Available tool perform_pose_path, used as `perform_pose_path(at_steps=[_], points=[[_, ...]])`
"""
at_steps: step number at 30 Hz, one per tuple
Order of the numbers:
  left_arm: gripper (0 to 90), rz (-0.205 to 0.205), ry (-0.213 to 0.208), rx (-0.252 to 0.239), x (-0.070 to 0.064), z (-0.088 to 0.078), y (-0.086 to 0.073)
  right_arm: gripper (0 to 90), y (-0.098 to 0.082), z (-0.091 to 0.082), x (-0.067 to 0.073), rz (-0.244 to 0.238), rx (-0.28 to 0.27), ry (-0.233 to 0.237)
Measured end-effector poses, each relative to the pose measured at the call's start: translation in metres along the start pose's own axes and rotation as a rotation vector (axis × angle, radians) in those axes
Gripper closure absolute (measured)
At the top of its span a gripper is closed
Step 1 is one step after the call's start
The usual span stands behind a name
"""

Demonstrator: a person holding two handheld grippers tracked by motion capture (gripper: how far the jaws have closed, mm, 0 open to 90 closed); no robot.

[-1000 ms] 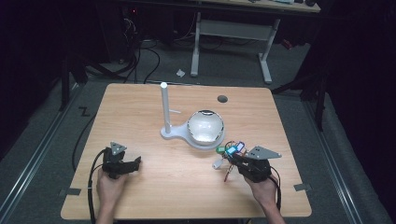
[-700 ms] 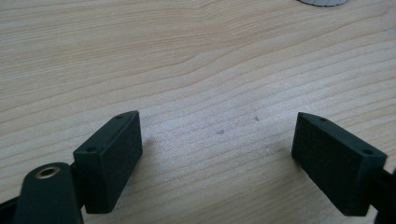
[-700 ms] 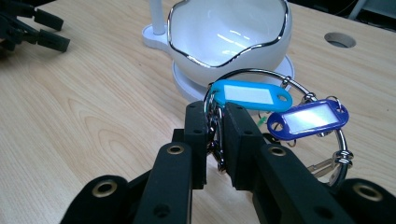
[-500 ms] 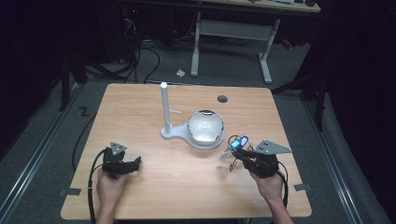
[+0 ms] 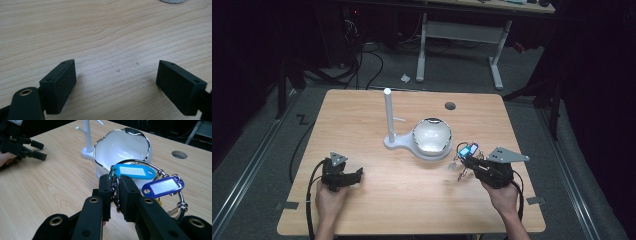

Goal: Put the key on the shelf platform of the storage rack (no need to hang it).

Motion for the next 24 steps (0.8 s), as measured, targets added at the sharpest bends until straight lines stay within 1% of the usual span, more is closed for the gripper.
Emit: perform_pose_path(at_steps=[8, 24], points=[[16.8, -0.003, 0.001, -0.001, 0.000, 0.000, 0.000, 80.6, 0.008, -0.004, 0.002, 0.003, -0.016, 0.023], [16.8, -0.003, 0.001, 0.000, 0.000, 0.000, 0.000, 80.6, 0.032, -0.007, 0.008, -0.028, -0.052, 0.070]])
Point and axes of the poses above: each handheld gripper's, and its own axes: z roughly forward along the jaws, y roughly out of its top, x roughly to its left, the point moved 1 cm from there along z, roughly forward along the jaws, and after that the axes turned 10 degrees about -y, right-handed, at the moved point
